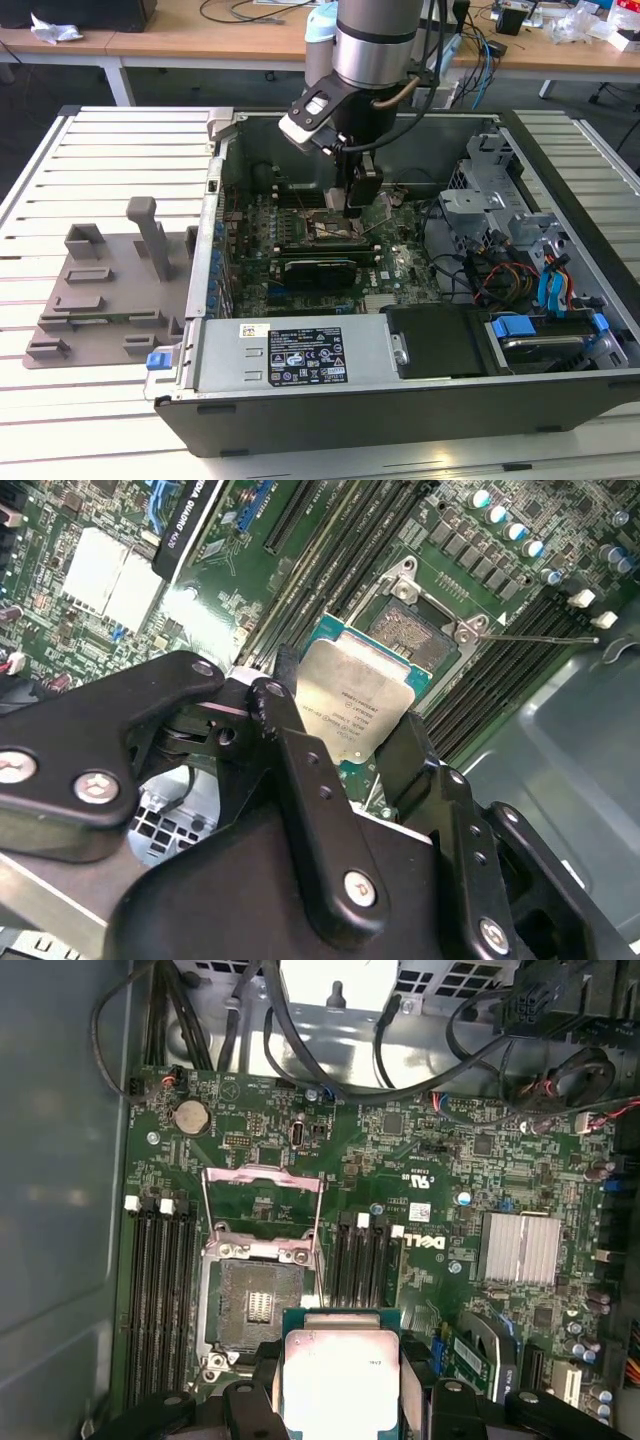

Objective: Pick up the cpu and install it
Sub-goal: 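Place the cpu into insertion slot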

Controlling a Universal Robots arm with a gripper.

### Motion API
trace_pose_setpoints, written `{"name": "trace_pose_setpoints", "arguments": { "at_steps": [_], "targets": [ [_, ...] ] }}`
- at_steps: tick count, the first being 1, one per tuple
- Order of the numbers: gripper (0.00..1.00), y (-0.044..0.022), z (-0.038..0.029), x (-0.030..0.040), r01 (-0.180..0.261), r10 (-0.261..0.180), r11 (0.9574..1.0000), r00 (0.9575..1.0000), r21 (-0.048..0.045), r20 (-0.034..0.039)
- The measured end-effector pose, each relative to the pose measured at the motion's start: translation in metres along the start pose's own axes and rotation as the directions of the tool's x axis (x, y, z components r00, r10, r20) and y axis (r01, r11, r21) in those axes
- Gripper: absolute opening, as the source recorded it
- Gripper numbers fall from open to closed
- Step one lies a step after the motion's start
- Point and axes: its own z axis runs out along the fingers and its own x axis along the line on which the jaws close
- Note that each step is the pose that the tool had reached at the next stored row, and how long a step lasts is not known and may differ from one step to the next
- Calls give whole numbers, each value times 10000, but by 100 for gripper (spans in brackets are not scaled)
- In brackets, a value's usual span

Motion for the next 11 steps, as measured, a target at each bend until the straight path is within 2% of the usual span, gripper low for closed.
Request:
{"name": "trace_pose_setpoints", "arguments": {
  "at_steps": [2,6,8,11],
  "targets": [
    [55,1,15,10,-2,2,10000,10000,0,2],
    [55,14,49,147,0,0,10000,10000,1,2],
    [55,20,86,212,0,0,10000,10000,0,1],
    [55,24,122,249,-5,5,10000,10000,0,-1]
  ]
}}
